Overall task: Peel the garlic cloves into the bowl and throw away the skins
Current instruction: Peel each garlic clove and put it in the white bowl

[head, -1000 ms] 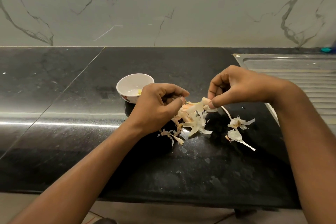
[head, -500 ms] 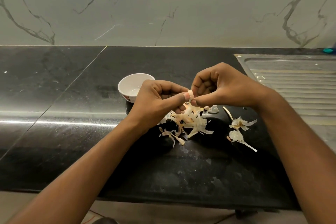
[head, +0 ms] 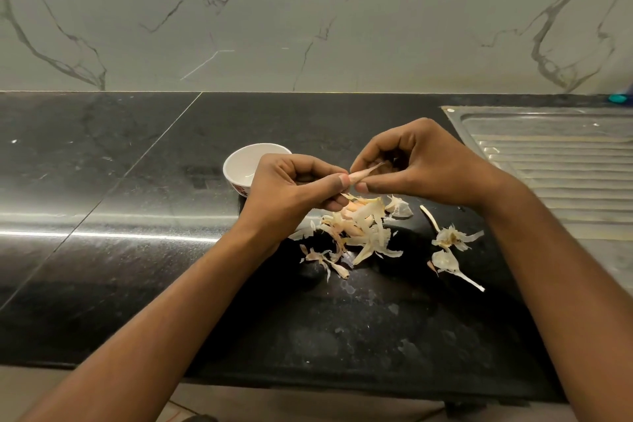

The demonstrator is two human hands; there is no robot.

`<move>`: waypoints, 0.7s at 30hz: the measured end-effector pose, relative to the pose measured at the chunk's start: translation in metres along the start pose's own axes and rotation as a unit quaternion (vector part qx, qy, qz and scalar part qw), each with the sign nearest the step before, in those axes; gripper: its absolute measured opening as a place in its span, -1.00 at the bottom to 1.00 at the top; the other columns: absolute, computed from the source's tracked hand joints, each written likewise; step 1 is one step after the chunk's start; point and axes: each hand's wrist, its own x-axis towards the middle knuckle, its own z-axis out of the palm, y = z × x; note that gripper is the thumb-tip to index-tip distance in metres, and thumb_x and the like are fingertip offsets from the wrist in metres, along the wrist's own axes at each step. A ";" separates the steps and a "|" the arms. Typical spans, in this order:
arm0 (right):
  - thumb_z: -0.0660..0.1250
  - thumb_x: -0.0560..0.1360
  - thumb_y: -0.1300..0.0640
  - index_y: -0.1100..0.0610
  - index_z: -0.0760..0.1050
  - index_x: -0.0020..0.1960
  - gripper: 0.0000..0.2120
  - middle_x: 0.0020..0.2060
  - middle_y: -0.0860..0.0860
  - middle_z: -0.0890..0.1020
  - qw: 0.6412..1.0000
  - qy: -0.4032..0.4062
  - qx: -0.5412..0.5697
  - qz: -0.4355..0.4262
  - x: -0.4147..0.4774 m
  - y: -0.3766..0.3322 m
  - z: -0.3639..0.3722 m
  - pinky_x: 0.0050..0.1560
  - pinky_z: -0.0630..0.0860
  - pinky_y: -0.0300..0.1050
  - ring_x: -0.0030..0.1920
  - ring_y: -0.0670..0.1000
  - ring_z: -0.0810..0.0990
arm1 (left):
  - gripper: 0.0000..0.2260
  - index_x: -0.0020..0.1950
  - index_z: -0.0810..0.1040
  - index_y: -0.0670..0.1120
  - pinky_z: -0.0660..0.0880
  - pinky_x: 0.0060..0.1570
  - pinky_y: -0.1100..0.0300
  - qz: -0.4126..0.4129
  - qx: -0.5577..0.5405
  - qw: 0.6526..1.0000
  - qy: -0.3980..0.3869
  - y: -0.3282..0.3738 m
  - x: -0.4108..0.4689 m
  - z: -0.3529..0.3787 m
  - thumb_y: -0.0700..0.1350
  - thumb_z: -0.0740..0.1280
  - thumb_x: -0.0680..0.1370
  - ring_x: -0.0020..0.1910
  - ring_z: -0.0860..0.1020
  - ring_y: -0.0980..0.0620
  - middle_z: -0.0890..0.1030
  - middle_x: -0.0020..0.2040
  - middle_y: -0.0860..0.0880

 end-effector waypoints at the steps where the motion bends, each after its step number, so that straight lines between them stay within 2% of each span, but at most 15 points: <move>1: 0.62 0.50 0.18 0.10 0.76 0.07 -0.84 -0.19 -0.05 0.75 1.000 -0.001 0.007 0.001 0.000 0.000 0.000 -0.18 0.56 -0.31 -0.23 -0.10 0.70 | -0.89 0.07 0.73 -0.30 0.72 -0.08 0.01 0.000 -0.003 1.000 0.003 0.000 0.000 0.000 -0.30 0.49 0.57 -0.18 0.74 -0.25 0.75 -0.16 -0.25; 7: 0.54 0.56 0.22 0.21 0.70 0.23 -0.74 -0.08 0.09 0.80 0.997 0.006 0.070 -0.014 0.003 0.000 0.006 -0.03 0.73 -0.08 -0.10 0.11 0.80 | -0.91 0.04 0.73 -0.27 0.72 -0.03 -0.03 0.032 0.004 0.998 0.047 0.001 -0.001 0.000 -0.33 0.50 0.55 -0.15 0.75 -0.24 0.76 -0.13 -0.20; 10: 0.53 0.56 0.20 0.24 0.70 0.22 -0.74 -0.04 0.11 0.80 0.995 0.016 0.094 -0.016 0.004 -0.001 0.007 -0.04 0.74 -0.05 -0.08 0.12 0.80 | -0.90 0.05 0.73 -0.26 0.71 -0.08 0.06 0.057 0.025 0.996 0.061 0.003 -0.002 0.000 -0.31 0.52 0.54 -0.17 0.76 -0.17 0.77 -0.14 -0.15; 13: 0.52 0.57 0.23 0.26 0.70 0.20 -0.78 -0.03 0.12 0.79 0.994 0.024 0.103 -0.018 0.004 -0.001 0.007 -0.03 0.75 0.02 -0.08 0.15 0.80 | -0.89 0.06 0.73 -0.25 0.72 -0.08 0.07 0.064 0.031 0.995 0.067 0.004 -0.002 0.001 -0.30 0.52 0.54 -0.16 0.76 -0.15 0.77 -0.13 -0.13; 16: 0.53 0.56 0.23 0.26 0.71 0.18 -0.78 -0.06 0.12 0.79 0.994 0.026 0.106 -0.020 0.004 0.001 0.008 -0.01 0.76 0.06 -0.08 0.16 0.80 | -0.90 0.07 0.73 -0.25 0.72 -0.06 0.06 0.021 0.014 0.998 0.061 0.004 -0.002 0.001 -0.27 0.49 0.58 -0.15 0.76 -0.20 0.77 -0.13 -0.17; 19: 0.55 0.55 0.25 0.23 0.72 0.20 -0.77 -0.06 0.08 0.80 0.996 0.011 0.084 -0.027 0.004 0.003 0.010 0.04 0.74 0.03 -0.06 0.14 0.79 | -0.90 0.05 0.73 -0.27 0.72 -0.04 0.07 -0.049 -0.027 0.997 0.050 0.004 0.000 -0.001 -0.25 0.46 0.60 -0.12 0.74 -0.23 0.75 -0.12 -0.25; 21: 0.55 0.54 0.27 0.23 0.72 0.20 -0.76 -0.04 0.07 0.80 0.996 0.009 0.080 -0.025 0.004 0.004 0.010 0.06 0.74 -0.02 -0.04 0.12 0.80 | -0.89 0.02 0.73 -0.29 0.72 -0.05 0.07 -0.066 -0.029 0.997 0.036 0.003 0.000 -0.002 -0.26 0.44 0.61 -0.13 0.73 -0.22 0.75 -0.12 -0.26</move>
